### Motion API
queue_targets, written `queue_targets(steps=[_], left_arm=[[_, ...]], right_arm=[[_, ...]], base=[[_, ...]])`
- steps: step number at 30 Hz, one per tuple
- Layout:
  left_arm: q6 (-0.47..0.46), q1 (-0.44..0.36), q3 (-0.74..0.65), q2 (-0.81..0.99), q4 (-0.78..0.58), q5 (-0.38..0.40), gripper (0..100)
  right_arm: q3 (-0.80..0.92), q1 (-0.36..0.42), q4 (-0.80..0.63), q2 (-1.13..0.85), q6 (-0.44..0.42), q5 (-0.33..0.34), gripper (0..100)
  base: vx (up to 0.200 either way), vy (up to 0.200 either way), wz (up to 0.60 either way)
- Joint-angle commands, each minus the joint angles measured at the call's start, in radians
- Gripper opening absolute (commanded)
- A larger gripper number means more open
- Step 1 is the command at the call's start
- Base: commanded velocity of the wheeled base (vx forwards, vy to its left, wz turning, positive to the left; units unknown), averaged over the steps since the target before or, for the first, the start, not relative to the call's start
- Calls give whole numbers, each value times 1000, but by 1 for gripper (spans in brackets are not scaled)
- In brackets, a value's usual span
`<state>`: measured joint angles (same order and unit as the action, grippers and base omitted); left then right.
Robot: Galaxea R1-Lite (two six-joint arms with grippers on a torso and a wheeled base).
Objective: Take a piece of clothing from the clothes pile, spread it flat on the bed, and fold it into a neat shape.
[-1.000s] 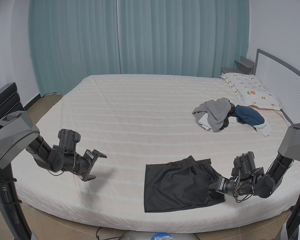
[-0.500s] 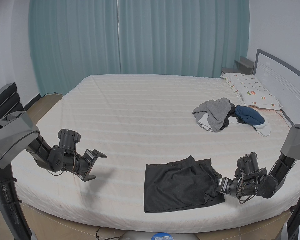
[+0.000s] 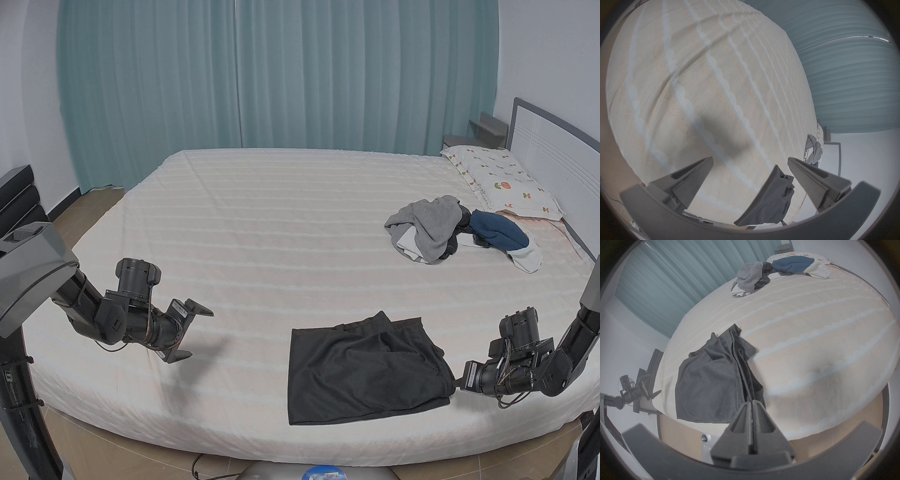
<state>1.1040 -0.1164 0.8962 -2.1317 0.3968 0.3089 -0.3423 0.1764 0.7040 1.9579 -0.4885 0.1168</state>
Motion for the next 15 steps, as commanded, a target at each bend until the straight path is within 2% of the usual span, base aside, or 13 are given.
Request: queue_targets(steps=[1,2,7,11,13,15], left_arm=[[0,-2,1,-1,0,-1,100],[0,0,1,-1,0,-1,100],[0,0,1,-1,0,-1,100],[0,0,1,-2,0,-1,100],[0,0,1,-2,0,-1,100],[-3,-2,1,-2,0,-4,100]], right_arm=[[11,-9,0,16,10,1,0],[17,-8,2,27,25,0,100],[13,-25,6,36,64,-8,100],[-21,-52,12,3,50,6,100],[-83,-67,18,1,27,30,100],[-159,-67,18,16,-39,43,100]], base=[[0,0,0],[0,0,0],[0,0,0],[0,0,0],[0,0,0],[0,0,0]])
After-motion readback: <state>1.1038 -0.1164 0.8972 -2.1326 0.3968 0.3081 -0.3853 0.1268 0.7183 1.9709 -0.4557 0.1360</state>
